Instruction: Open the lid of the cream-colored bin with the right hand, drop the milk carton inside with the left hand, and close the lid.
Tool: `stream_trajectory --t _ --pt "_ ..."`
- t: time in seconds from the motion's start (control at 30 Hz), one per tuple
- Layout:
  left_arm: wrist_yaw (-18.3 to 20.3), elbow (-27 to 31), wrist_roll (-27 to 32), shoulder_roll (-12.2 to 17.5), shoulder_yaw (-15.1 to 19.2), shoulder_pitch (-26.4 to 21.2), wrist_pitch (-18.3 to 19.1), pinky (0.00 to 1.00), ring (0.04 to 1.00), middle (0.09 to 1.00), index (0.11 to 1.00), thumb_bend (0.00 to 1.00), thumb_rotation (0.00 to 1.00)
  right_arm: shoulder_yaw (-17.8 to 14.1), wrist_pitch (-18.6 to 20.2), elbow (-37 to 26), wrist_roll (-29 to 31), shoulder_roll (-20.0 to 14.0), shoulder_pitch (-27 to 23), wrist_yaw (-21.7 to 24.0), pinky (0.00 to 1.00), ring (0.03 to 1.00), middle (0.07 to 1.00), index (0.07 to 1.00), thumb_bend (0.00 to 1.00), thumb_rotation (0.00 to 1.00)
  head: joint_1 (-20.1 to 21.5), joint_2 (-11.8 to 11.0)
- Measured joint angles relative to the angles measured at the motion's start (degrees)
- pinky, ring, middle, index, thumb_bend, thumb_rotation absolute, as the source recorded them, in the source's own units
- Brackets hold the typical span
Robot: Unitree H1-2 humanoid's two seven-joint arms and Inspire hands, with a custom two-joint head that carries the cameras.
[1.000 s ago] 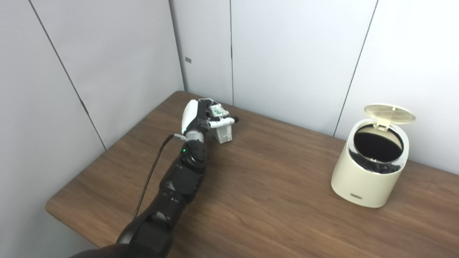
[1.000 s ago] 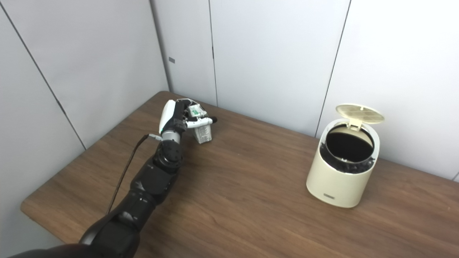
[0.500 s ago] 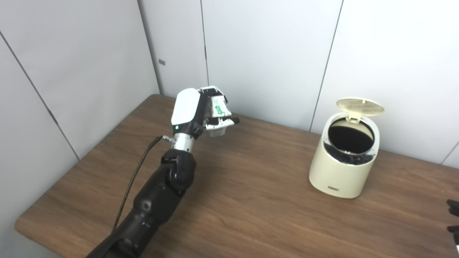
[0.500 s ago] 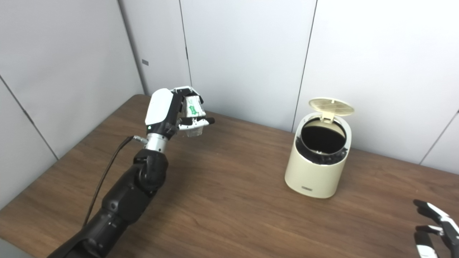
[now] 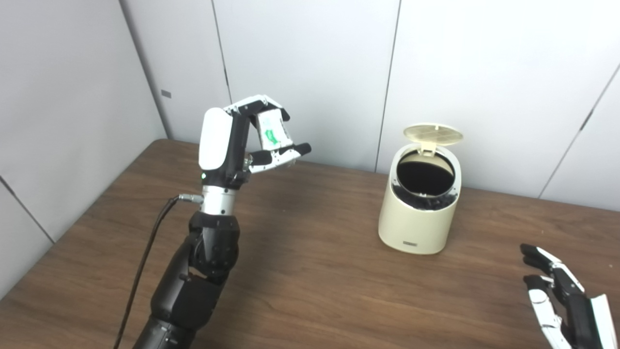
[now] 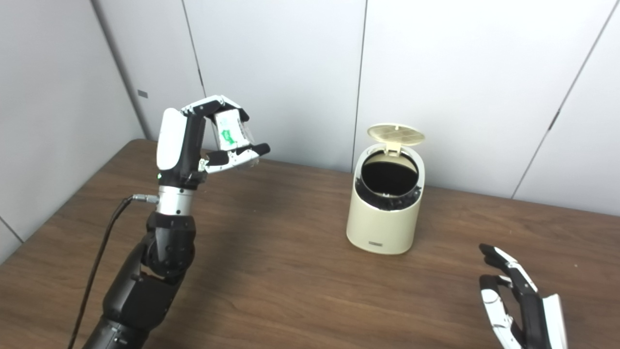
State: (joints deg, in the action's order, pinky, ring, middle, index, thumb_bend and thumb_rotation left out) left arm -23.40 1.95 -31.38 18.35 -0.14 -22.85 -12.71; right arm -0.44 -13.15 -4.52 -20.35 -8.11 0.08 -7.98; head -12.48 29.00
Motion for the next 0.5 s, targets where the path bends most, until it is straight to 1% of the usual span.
stream_trajectory --t 0.03,0.07,0.1,0.13,0.17,0.2,0.27,0.33,0.37,0.4,0.47,0.5 --pt "0.0 0.3 0.2 -0.2 0.1 0.0 -0.8 0.47 0.483 0.475 0.463 0.5 0.0 -0.1 0.4 -0.1 0.1 0.5 0.0 -0.1 0.68 0.804 0.814 0.789 0.05 0.67 1.7 0.2" --pt "0.1 0.4 0.5 -0.3 0.2 -0.1 -1.8 0.5 0.493 0.473 0.459 0.5 0.0 -0.2 1.0 -0.3 0.2 1.0 0.0 -0.1 0.69 0.812 0.821 0.796 0.03 0.61 2.0 0.2" --pt "0.2 0.6 0.8 -0.5 0.2 -0.3 -2.6 0.51 0.498 0.471 0.457 0.5 0.0 -0.2 1.8 -0.4 0.4 1.5 0.0 0.0 0.7 0.817 0.826 0.8 0.02 0.52 2.5 0.2" --pt "0.5 1.0 1.0 -0.7 0.3 -0.3 -3.1 0.52 0.503 0.472 0.454 0.5 0.0 -0.1 2.4 -0.7 0.6 1.8 0.0 0.1 0.71 0.822 0.833 0.804 0.03 0.44 2.6 0.2" --pt "1.1 1.6 1.4 -1.0 0.3 -0.4 -3.9 0.54 0.509 0.474 0.449 0.5 0.0 0.0 3.0 -1.0 1.0 2.3 0.2 0.3 0.72 0.825 0.837 0.804 0.04 0.35 3.3 0.1" --pt "1.4 2.3 2.0 -1.3 0.1 -0.4 -4.8 0.54 0.509 0.475 0.447 0.5 0.0 0.0 3.7 -1.1 1.4 2.9 0.3 0.3 0.71 0.82 0.833 0.801 0.04 0.29 3.6 0.1" --pt "1.7 2.5 2.4 -2.7 -0.1 -0.6 -6.7 0.54 0.507 0.48 0.446 0.5 0.0 0.1 4.3 -1.1 1.4 4.2 0.4 0.3 0.7 0.808 0.82 0.799 0.05 0.12 4.0 0.0" --pt "1.9 2.3 2.4 -4.0 -0.7 -0.7 -8.1 0.55 0.498 0.483 0.445 0.5 0.0 0.6 4.3 -1.1 1.1 4.7 0.3 0.3 0.7 0.805 0.818 0.804 0.04 0.02 5.4 0.0" --pt "2.0 2.0 2.3 -4.7 -1.1 -0.7 -9.1 0.56 0.499 0.483 0.445 0.5 0.0 0.9 4.3 -1.0 0.7 4.7 0.3 0.3 0.69 0.802 0.817 0.805 0.04 0.05 6.3 -0.1" --pt "2.0 1.6 2.2 -5.4 -1.6 -0.8 -10.2 0.56 0.499 0.483 0.445 0.5 0.0 1.1 4.3 -1.0 0.0 4.7 0.3 0.2 0.69 0.802 0.817 0.805 0.04 0.06 6.3 -0.1" --pt "2.0 0.0 2.2 -6.5 -2.8 -1.3 -11.7 0.57 0.506 0.483 0.448 0.5 0.0 1.5 4.4 -1.0 -1.2 4.6 0.2 0.1 0.7 0.806 0.82 0.811 0.06 0.21 7.3 -0.2" --pt "2.0 -0.9 2.2 -6.9 -3.7 -1.7 -11.8 0.57 0.508 0.482 0.449 0.5 0.0 1.7 4.5 -1.0 -1.7 4.6 0.1 0.0 0.7 0.807 0.821 0.813 0.07 0.25 7.5 -0.2"
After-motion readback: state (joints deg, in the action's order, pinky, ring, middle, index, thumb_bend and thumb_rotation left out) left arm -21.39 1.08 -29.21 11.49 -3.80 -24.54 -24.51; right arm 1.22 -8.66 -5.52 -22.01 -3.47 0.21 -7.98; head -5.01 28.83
